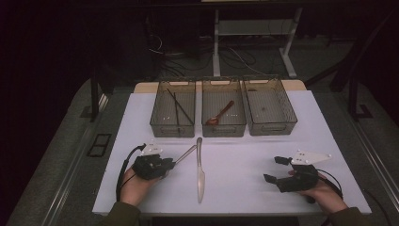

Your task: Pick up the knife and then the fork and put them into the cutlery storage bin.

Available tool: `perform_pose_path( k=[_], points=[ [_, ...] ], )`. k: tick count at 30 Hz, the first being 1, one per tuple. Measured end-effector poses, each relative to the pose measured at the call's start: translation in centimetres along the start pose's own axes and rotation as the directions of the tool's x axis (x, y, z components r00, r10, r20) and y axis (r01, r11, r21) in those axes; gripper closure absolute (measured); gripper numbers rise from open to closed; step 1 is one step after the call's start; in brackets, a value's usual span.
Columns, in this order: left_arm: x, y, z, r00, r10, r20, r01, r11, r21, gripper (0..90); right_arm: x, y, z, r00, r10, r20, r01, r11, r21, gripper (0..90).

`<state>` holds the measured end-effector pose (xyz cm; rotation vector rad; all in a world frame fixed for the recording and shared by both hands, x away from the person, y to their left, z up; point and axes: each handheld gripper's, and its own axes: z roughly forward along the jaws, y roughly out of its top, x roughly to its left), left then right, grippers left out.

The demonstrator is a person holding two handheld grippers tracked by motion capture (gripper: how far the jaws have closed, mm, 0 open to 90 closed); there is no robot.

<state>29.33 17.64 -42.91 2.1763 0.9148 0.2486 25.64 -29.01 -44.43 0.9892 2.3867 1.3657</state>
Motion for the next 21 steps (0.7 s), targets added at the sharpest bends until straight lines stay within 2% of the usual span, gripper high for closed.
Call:
perform_pose_path(
  k=[4,7,8,11,12,18,21],
  points=[
    [0.5,0.0,1.0,0.9999,0.014,-0.007,-0.014,0.9995,0.027,74.0,-0.1,0.0,0.0,1.0000,0.001,0.000,-0.001,1.000,0.001,16.9],
    [0.6,-0.1,1.3,1.0000,-0.006,-0.006,0.007,0.9994,0.034,75.3,-0.1,0.0,0.0,1.0000,-0.001,0.001,0.001,1.000,0.001,16.9],
    [0.7,-0.2,1.4,1.0000,0.003,0.005,-0.003,0.9994,0.035,76.0,-0.1,0.0,0.0,1.0000,-0.001,0.001,0.001,1.000,0.001,16.9],
    [0.7,-0.2,1.8,0.9999,0.017,0.001,-0.017,0.9983,0.056,77.8,0.0,0.0,0.0,1.0000,-0.002,0.001,0.002,1.000,0.001,16.9],
    [0.6,-0.3,1.8,1.0000,0.008,-0.003,-0.008,0.9986,0.051,78.8,0.0,0.0,0.0,1.0000,-0.002,0.001,0.002,1.000,0.000,16.9],
    [0.4,-0.4,1.7,0.9994,0.027,-0.023,-0.026,0.9983,0.052,83.4,0.0,0.0,0.0,1.0000,-0.002,0.001,0.002,1.000,0.001,16.9],
    [0.6,-0.4,1.7,0.9994,0.032,-0.012,-0.031,0.9982,0.051,83.9,0.0,0.0,0.0,1.0000,0.000,-0.001,0.000,1.000,0.000,16.9]
  ],
)
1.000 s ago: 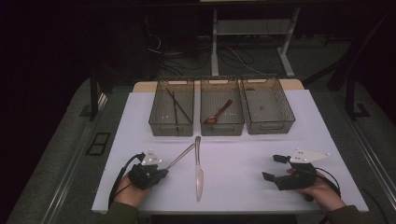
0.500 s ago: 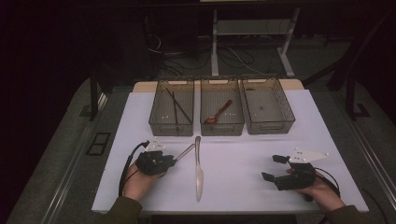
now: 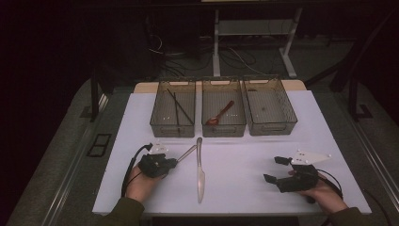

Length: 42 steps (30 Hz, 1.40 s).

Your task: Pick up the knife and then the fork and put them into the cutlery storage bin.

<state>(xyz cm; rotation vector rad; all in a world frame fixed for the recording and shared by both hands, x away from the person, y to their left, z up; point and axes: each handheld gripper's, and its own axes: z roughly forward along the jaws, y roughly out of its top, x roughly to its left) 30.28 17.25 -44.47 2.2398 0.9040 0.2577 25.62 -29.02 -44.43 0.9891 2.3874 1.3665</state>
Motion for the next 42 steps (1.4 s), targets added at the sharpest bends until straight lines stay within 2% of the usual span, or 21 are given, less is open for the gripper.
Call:
perform_pose_path(
  k=[6,7,15,16,17,18,21,25,27,29,30,31,34,35,38,42],
  points=[
    [0.3,0.0,-0.3,0.9999,0.002,0.016,-0.002,1.0000,-0.003,84.4,0.0,0.0,-0.1,0.9999,0.008,-0.006,-0.008,1.000,-0.006,16.9],
    [0.3,0.0,-0.4,0.9999,-0.007,0.016,0.007,0.9999,-0.009,84.4,0.0,0.0,0.0,1.0000,0.006,-0.005,-0.006,1.000,-0.006,16.9],
    [0.4,0.2,-1.5,0.9998,0.004,0.019,-0.003,0.9988,-0.049,84.3,-0.1,0.1,-0.1,0.9998,0.019,0.003,-0.019,1.000,-0.015,16.9],
    [0.3,0.3,-1.6,0.9998,-0.006,0.020,0.008,0.9979,-0.065,84.3,-0.2,0.1,-0.1,0.9999,0.013,0.006,-0.013,1.000,-0.018,16.9],
    [0.4,0.3,-1.8,0.9998,0.006,0.019,-0.005,0.9982,-0.060,84.4,-0.1,0.1,-0.1,0.9999,0.011,0.008,-0.011,1.000,-0.018,16.9],
    [0.4,0.3,-2.0,0.9999,0.000,0.017,0.001,0.9972,-0.075,84.3,-0.2,0.1,-0.1,0.9999,0.011,0.006,-0.011,1.000,-0.017,16.9],
    [0.5,0.5,-2.6,0.9995,0.017,0.027,-0.015,0.9961,-0.087,84.3,-0.2,0.3,-0.2,0.9997,0.020,0.010,-0.020,1.000,-0.008,16.9],
    [0.2,0.8,-3.1,0.9988,0.024,0.043,-0.019,0.9936,-0.111,84.3,-0.4,0.8,-0.6,0.9997,0.025,-0.007,-0.025,1.000,0.007,16.8],
    [0.0,1.1,-3.2,0.9976,0.032,0.062,-0.024,0.9924,-0.121,84.3,-0.5,0.9,-0.7,0.9995,0.022,-0.024,-0.022,0.999,0.027,12.2],
    [-0.4,1.4,-3.3,0.9954,0.046,0.085,-0.034,0.9911,-0.129,84.3,-0.5,1.1,-0.9,0.9979,-0.019,-0.061,0.023,0.998,0.058,16.1],
    [-0.6,1.6,-3.2,0.9940,0.056,0.094,-0.044,0.9906,-0.129,84.3,-0.5,1.2,-0.8,0.9970,-0.031,-0.071,0.036,0.996,0.084,16.4],
    [-0.9,1.8,-3.2,0.9922,0.067,0.105,-0.054,0.9902,-0.129,84.3,-0.5,1.4,-0.8,0.9978,-0.036,-0.056,0.042,0.994,0.099,16.4],
    [-1.6,2.5,-2.9,0.9847,0.104,0.140,-0.085,0.9874,-0.133,84.3,-0.6,1.9,-0.7,0.9959,-0.057,-0.070,0.065,0.991,0.114,16.7],
    [-1.9,2.7,-2.8,0.9819,0.116,0.149,-0.096,0.9859,-0.137,84.3,-0.6,2.1,-0.7,0.9941,-0.063,-0.088,0.073,0.991,0.116,17.6],
    [-2.8,3.7,-2.5,0.9694,0.161,0.186,-0.136,0.9806,-0.141,84.3,-0.6,3.0,-0.5,0.9873,-0.093,-0.129,0.109,0.986,0.123,18.5],
    [-4.1,5.2,-1.5,0.9484,0.215,0.233,-0.185,0.9721,-0.145,84.3,-0.6,4.2,-0.4,0.9761,-0.122,-0.180,0.143,0.984,0.111,18.5]
  ],
)
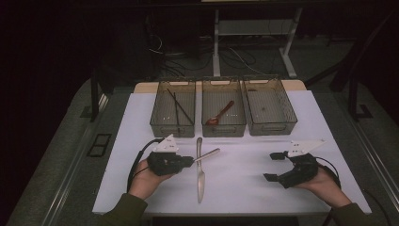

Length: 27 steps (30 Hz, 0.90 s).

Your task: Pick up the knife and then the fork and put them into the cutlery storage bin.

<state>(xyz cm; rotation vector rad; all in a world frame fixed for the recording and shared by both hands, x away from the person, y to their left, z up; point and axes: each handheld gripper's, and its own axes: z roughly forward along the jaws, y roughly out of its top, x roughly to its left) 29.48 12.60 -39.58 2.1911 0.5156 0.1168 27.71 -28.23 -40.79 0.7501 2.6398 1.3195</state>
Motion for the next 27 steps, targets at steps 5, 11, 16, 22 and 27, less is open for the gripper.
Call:
perform_pose_path(
  k=[5,11,16,22,27],
  points=[
    [-0.7,2.0,2.1,0.9938,0.078,0.080,-0.080,0.9962,0.033,84.3,-0.2,1.3,0.1,0.9989,-0.030,-0.036,0.030,0.999,-0.013,18.5],
    [-1.5,4.0,4.7,0.9722,0.158,0.173,-0.171,0.9831,0.066,84.3,0.0,2.9,0.8,0.9925,-0.090,-0.083,0.090,0.996,-0.002,20.7],
    [-2.2,5.4,6.6,0.9475,0.206,0.245,-0.229,0.9708,0.072,84.3,0.5,4.3,2.0,0.9801,-0.146,-0.135,0.154,0.987,0.051,23.7],
    [-2.8,6.8,8.3,0.9246,0.252,0.286,-0.288,0.9535,0.090,84.3,0.6,5.4,4.0,0.9574,-0.230,-0.175,0.253,0.960,0.123,31.6],
    [-2.9,7.8,8.9,0.9080,0.284,0.308,-0.328,0.9393,0.100,84.3,0.8,5.9,5.6,0.9413,-0.264,-0.210,0.302,0.937,0.177,38.7]
  ],
)
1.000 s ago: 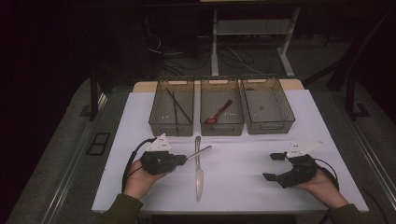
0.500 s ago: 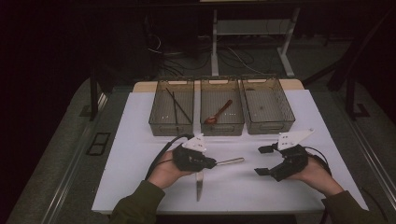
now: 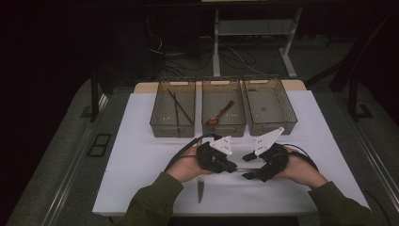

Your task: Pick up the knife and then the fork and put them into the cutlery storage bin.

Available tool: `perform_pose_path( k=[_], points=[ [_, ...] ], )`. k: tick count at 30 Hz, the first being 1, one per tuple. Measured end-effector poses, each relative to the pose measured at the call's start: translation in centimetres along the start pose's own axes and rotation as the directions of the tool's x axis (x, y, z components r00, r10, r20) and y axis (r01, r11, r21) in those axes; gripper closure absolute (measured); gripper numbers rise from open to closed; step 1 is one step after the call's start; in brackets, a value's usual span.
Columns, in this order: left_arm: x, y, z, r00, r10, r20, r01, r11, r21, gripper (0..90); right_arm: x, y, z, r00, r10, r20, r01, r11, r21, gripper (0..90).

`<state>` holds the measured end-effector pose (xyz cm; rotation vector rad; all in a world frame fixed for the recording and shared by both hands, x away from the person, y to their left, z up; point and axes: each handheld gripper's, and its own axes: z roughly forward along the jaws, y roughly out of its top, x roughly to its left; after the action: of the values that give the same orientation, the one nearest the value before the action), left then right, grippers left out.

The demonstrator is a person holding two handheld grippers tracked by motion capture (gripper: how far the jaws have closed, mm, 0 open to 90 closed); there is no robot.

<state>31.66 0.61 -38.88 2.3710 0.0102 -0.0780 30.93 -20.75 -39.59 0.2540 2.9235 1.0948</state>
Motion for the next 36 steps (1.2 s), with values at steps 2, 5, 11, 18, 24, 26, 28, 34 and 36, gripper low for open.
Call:
perform_pose_path(
  k=[2,5,11,18,24,26,28,34,36],
  points=[
    [0.1,0.2,0.1,0.9999,0.011,0.002,-0.011,0.9999,0.000,84.3,-0.1,0.2,0.6,0.9998,-0.002,-0.020,0.002,1.000,0.024,43.5],
    [0.1,0.3,0.3,0.9997,0.023,0.007,-0.023,0.9997,0.005,84.2,-0.3,0.3,1.2,0.9993,-0.020,-0.033,0.021,0.999,0.043,51.8],
    [0.0,0.3,0.7,0.9995,0.030,0.011,-0.030,0.9993,0.022,84.3,-0.2,0.7,1.8,0.9973,-0.034,-0.065,0.039,0.996,0.078,69.1],
    [-0.2,0.4,0.6,0.9991,0.039,0.014,-0.040,0.9989,0.026,84.3,0.1,0.8,2.1,0.9962,-0.049,-0.072,0.056,0.993,0.100,79.0],
    [-0.3,0.5,0.5,0.9989,0.041,0.023,-0.042,0.9991,0.012,84.3,0.3,0.9,2.2,0.9942,-0.054,-0.093,0.063,0.993,0.103,80.8],
    [-0.3,0.5,0.5,0.9985,0.048,0.027,-0.049,0.9988,0.010,84.2,0.4,0.9,2.2,0.9942,-0.051,-0.094,0.061,0.993,0.104,81.0],
    [-0.4,0.5,0.5,0.9982,0.050,0.031,-0.051,0.9986,0.013,84.1,0.4,0.9,2.1,0.9939,-0.048,-0.099,0.059,0.992,0.108,81.1],
    [-0.4,0.5,0.3,0.9984,0.049,0.027,-0.049,0.9988,-0.002,83.1,0.5,0.9,2.0,0.9946,-0.039,-0.096,0.049,0.994,0.101,81.4],
    [-0.3,0.4,-0.2,0.9994,0.031,0.016,-0.030,0.9989,-0.037,79.4,0.5,0.9,1.8,0.9958,-0.038,-0.084,0.046,0.995,0.093,81.6]
  ],
)
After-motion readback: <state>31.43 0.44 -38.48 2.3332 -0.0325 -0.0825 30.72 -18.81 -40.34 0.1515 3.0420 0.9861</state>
